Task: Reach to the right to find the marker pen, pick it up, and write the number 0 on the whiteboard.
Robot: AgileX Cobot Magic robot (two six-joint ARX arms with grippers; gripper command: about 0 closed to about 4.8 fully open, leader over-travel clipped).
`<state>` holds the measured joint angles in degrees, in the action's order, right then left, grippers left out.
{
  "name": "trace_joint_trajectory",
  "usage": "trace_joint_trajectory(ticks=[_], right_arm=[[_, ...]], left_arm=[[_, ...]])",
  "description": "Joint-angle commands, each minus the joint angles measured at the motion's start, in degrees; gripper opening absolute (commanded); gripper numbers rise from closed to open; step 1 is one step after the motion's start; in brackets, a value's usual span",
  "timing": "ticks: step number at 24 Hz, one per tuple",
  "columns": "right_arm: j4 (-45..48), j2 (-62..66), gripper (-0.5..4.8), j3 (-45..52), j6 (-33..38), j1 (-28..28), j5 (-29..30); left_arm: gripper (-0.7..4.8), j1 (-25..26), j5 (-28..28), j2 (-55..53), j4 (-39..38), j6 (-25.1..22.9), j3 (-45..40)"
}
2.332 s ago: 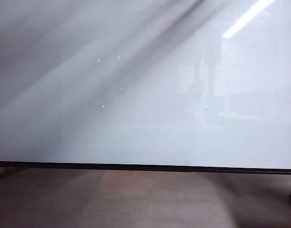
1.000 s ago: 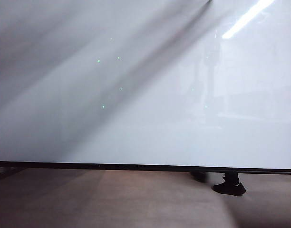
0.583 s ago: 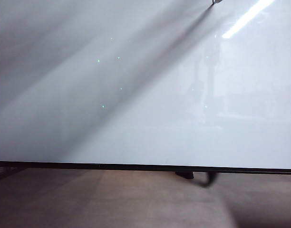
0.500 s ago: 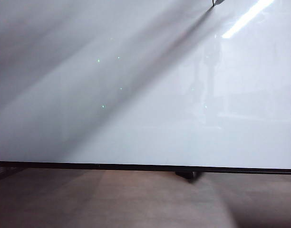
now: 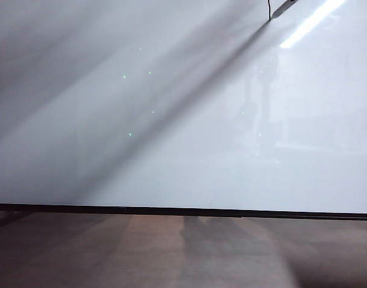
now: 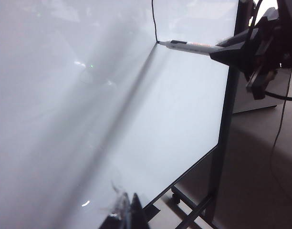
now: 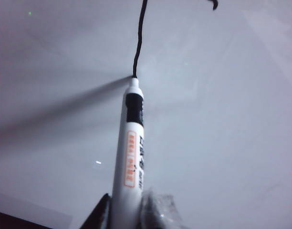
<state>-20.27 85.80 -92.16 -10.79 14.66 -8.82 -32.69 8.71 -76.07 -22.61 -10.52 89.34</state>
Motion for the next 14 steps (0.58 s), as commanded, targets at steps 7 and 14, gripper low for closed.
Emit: trace_joint_trajectory(ticks=[7, 14], right_arm=[[2.5, 0.0, -0.04, -0.1, 0.3, -0.2, -0.5], [2.5, 0.0, -0.04, -0.1, 0.3, -3.1, -0.4]], left_arm=[[-0.05, 0.0, -0.1, 0.2, 0.3, 0.0, 0.2], [-0.05, 0.0, -0.1, 0.2, 0.3, 0.0, 0.2]])
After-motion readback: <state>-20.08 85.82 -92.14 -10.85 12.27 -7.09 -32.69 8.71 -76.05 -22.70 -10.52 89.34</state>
